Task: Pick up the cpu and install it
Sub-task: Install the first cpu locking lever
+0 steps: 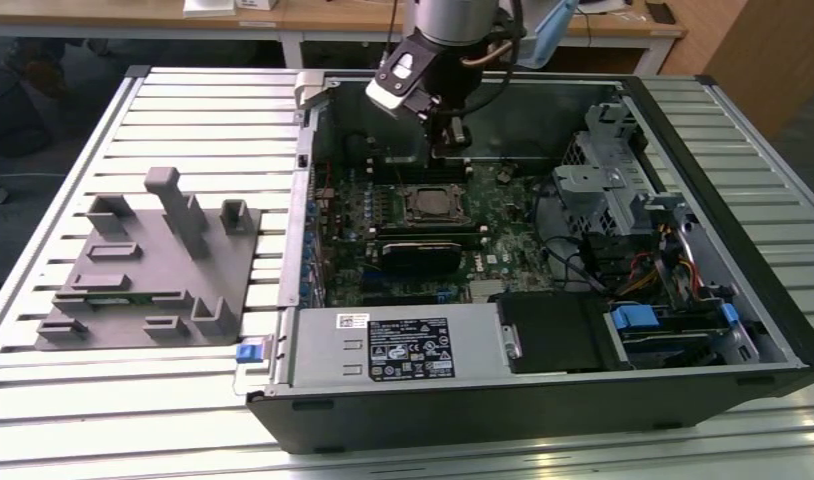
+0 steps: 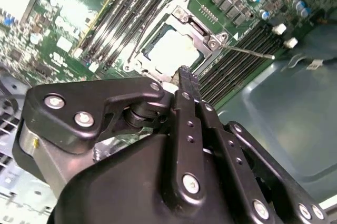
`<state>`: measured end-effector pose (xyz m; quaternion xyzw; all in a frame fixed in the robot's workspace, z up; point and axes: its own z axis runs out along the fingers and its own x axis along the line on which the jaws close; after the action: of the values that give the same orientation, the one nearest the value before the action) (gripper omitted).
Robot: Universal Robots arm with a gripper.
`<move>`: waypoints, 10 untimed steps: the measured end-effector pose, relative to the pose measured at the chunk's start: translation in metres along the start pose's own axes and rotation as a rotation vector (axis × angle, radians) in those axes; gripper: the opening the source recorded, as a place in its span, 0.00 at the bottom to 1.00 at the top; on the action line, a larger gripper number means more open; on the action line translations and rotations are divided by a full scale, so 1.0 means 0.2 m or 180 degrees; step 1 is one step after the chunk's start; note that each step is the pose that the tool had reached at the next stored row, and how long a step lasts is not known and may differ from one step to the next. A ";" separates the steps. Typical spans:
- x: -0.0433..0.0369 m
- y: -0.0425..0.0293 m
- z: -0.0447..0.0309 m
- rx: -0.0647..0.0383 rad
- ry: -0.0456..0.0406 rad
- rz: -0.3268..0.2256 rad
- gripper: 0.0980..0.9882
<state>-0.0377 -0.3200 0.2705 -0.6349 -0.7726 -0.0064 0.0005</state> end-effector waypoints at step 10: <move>0.000 0.000 0.002 0.0005 0.0006 -0.0578 0.01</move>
<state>-0.0377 -0.3200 0.2701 -0.5622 -0.8270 -0.0064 0.0011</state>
